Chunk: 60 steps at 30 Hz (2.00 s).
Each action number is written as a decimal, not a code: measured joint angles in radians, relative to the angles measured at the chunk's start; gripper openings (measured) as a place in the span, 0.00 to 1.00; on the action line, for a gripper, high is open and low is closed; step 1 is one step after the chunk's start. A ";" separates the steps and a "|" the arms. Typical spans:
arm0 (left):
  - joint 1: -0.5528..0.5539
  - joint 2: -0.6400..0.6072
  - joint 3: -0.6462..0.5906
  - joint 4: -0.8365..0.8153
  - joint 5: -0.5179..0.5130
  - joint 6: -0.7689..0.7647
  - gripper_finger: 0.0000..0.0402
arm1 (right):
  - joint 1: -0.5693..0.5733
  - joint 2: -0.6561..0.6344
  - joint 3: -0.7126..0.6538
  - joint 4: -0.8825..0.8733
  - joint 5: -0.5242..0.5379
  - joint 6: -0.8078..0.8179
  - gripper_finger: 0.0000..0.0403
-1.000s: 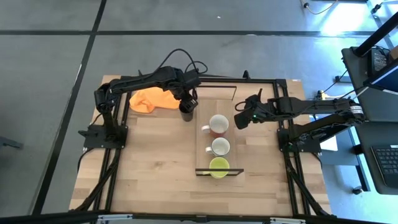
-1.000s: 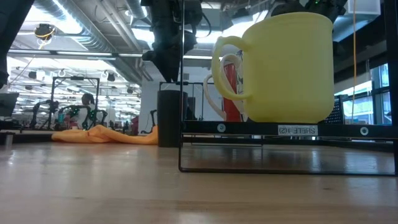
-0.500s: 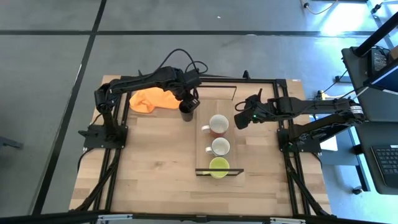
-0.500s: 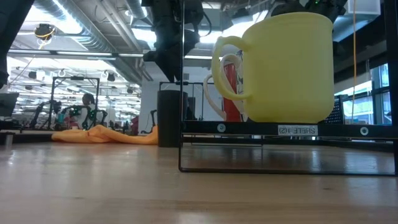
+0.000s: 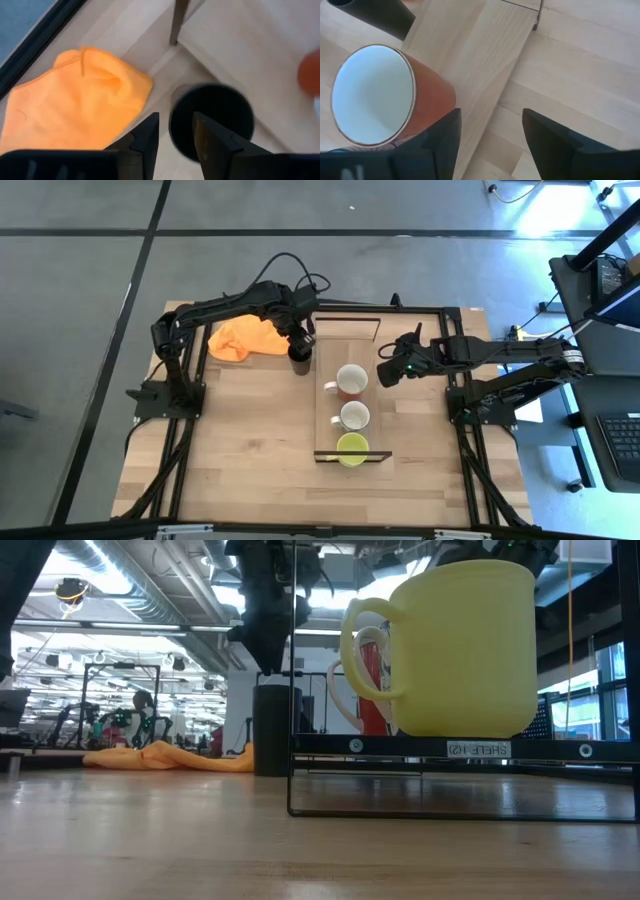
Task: Stack small to large cups/mugs on shelf
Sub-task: Put the black cup on the shelf
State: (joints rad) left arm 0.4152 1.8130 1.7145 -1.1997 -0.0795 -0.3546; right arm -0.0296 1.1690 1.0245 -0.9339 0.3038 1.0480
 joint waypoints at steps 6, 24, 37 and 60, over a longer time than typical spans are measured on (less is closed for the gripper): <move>-0.007 0.000 -0.030 -0.018 0.006 0.058 0.28 | 0.000 0.000 0.000 -0.011 0.000 0.006 0.53; -0.023 0.000 -0.133 0.076 0.038 0.049 0.28 | 0.000 0.000 0.000 -0.011 0.000 0.018 0.53; -0.023 0.000 -0.133 0.088 0.029 0.051 0.26 | 0.000 0.000 0.000 -0.011 0.000 0.018 0.53; -0.026 0.000 -0.133 0.094 0.012 0.077 0.01 | 0.000 0.000 0.000 -0.011 0.001 0.023 0.53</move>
State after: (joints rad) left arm 0.3897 1.8130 1.5814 -1.1053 -0.0677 -0.2771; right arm -0.0298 1.1690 1.0247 -0.9451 0.3046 1.0708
